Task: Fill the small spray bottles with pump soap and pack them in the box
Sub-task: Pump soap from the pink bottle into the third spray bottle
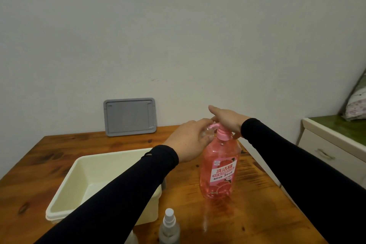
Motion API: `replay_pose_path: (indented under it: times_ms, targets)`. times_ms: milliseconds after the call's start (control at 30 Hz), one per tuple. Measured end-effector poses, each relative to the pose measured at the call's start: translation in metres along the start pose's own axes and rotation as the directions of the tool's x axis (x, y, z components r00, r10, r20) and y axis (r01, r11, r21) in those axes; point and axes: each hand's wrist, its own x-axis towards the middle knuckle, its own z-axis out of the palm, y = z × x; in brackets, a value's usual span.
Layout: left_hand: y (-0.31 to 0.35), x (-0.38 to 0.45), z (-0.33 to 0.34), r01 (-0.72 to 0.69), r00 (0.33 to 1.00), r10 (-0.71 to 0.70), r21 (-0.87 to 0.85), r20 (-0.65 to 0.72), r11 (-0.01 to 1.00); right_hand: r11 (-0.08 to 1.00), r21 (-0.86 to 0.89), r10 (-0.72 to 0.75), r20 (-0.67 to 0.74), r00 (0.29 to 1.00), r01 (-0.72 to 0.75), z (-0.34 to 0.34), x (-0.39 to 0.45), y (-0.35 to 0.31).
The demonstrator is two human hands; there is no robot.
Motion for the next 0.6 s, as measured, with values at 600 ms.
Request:
replay_pose_path:
  times_ms: [600]
  targets:
    - [0.004, -0.001, -0.005, 0.008, 1.0, -0.008, -0.04, -0.007, 0.999, 1.0, 0.013, 0.003, 0.009, 1.0, -0.003, -0.003, -0.003, -0.006]
